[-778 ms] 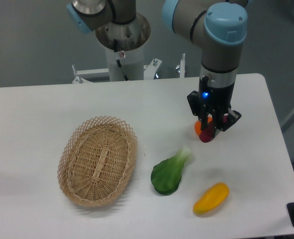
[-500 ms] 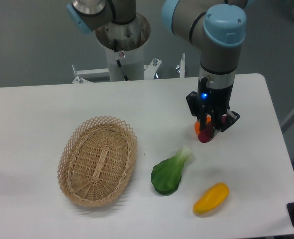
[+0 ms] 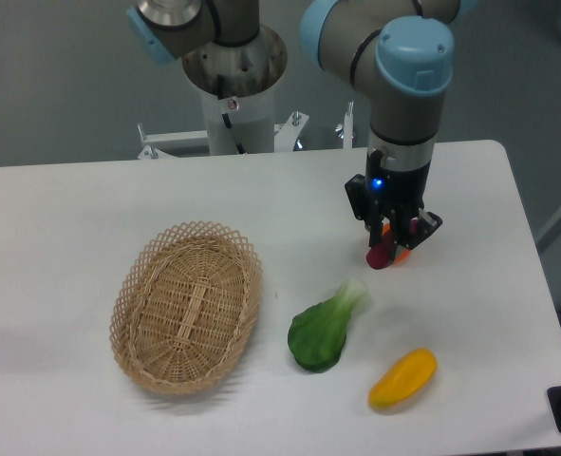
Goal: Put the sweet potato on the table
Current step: 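Lift the held red sweet potato and carry it away from the orange, then move the gripper toward the basket and lower the sweet potato to the table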
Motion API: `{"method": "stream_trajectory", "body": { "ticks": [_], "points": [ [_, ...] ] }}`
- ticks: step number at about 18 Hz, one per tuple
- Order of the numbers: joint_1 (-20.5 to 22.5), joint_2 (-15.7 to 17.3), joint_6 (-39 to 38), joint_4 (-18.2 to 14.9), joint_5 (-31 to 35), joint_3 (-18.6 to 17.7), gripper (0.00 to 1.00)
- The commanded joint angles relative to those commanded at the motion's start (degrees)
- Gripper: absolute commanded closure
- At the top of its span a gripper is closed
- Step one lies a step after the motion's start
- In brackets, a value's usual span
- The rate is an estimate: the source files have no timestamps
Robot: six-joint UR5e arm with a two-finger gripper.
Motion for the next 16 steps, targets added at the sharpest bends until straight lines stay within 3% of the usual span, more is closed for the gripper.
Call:
{"method": "stream_trajectory", "body": {
  "ticks": [9, 13, 16],
  "points": [
    [-2.81, 0.36, 3.25, 2.48, 6.58, -9.94, 0.74],
    [-7.11, -1.92, 3.25, 6.08, 11.06, -12.93, 0.74],
    [-9.22, -3.51, 3.25, 6.17, 13.1, -13.46, 0.74]
  ]
}}
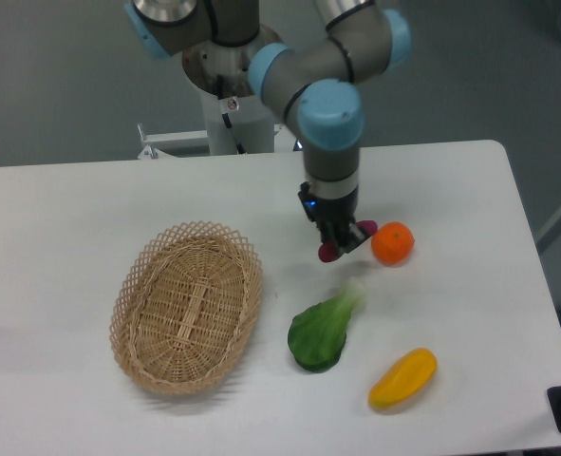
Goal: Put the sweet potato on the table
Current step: 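Move the gripper toward the basket and lower the sweet potato to the table, then open the gripper to release the sweet potato and raise it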
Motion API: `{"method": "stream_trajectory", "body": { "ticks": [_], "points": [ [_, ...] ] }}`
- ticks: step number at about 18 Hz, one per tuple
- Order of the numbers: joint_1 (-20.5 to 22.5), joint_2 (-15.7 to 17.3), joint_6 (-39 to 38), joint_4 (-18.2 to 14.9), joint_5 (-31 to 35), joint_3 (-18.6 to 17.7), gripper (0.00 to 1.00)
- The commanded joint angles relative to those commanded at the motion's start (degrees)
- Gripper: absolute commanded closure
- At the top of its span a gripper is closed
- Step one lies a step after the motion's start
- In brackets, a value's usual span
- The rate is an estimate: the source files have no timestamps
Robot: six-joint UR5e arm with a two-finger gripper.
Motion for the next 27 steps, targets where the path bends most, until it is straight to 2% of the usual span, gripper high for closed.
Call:
{"method": "stream_trajectory", "body": {
  "ticks": [7, 10, 11, 13, 15, 16, 17, 23, 25, 27],
  "points": [
    [-1.5, -1.67, -0.09, 0.09, 0.53, -2.28, 0.74],
    [-1.5, -1.67, -0.09, 0.35, 1.23, -2.29, 0.69],
    [-1.5, -1.67, -0.09, 0.35, 1.23, -2.2, 0.64],
    [-1.5, -1.76, -0.17, 0.44, 1.23, -1.76, 0.47],
    [-1.5, -1.76, -0.18, 0.53, 1.23, -0.88, 0.17],
    [-1.5, -1.76, -0.26, 0.53, 1.23, -0.1, 0.06],
    [-1.5, -1.76, -0.26, 0.53, 1.23, 0.52, 0.0],
    [-1.24, -0.62, -2.19, 2.8, 1.67, 3.07, 0.0],
    [-1.15, -0.01, -5.87, 4.04, 1.58, 5.43, 0.0],
    [-0.45, 0.0, -5.63, 4.48, 1.5, 8.86, 0.0]
  ]
}}
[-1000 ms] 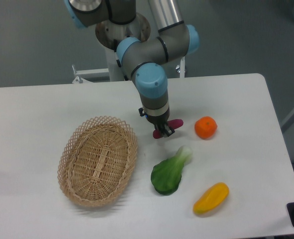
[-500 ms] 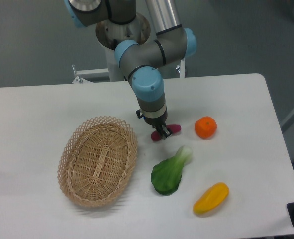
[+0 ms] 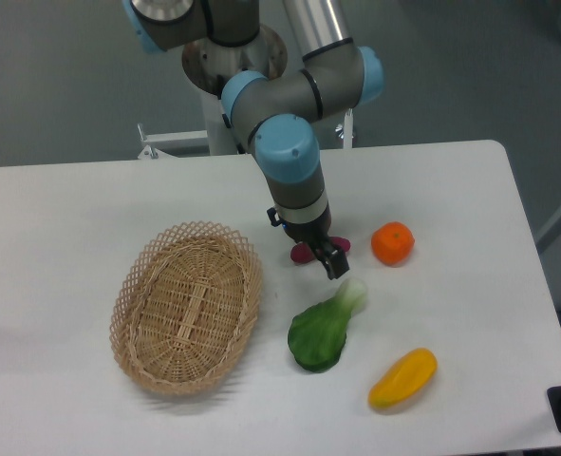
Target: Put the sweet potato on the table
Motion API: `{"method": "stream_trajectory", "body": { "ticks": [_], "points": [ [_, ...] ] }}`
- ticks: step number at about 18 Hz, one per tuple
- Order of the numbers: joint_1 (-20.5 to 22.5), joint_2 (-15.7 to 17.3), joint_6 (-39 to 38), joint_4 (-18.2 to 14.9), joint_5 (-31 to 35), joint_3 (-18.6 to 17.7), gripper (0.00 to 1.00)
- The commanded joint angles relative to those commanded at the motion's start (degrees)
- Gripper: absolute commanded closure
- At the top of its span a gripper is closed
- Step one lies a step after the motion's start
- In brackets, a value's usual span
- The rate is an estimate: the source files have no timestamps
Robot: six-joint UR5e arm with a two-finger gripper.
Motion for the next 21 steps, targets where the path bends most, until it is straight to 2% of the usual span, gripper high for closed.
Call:
{"method": "stream_trajectory", "body": {
  "ticks": [4, 8, 9, 11, 14, 17, 21],
  "points": [
    [2.19, -0.35, 0.09, -0.52, 0.09, 8.52, 0.0],
    [5.53, -0.35, 0.79, -1.49, -0.87, 12.75, 0.0],
    [6.32, -0.35, 2.01, -2.53, -1.31, 13.72, 0.0],
    [7.9, 0.0, 7.01, -7.0, -2.9, 15.74, 0.0],
    [10.89, 0.26, 14.92, -13.34, -3.51, 18.02, 0.0],
    [14.23, 1.4, 20.38, -17.83, -8.42, 18.47, 0.0],
    [17.23, 2.81, 24.61, -19.24, -12.74, 17.33, 0.0]
  ]
}}
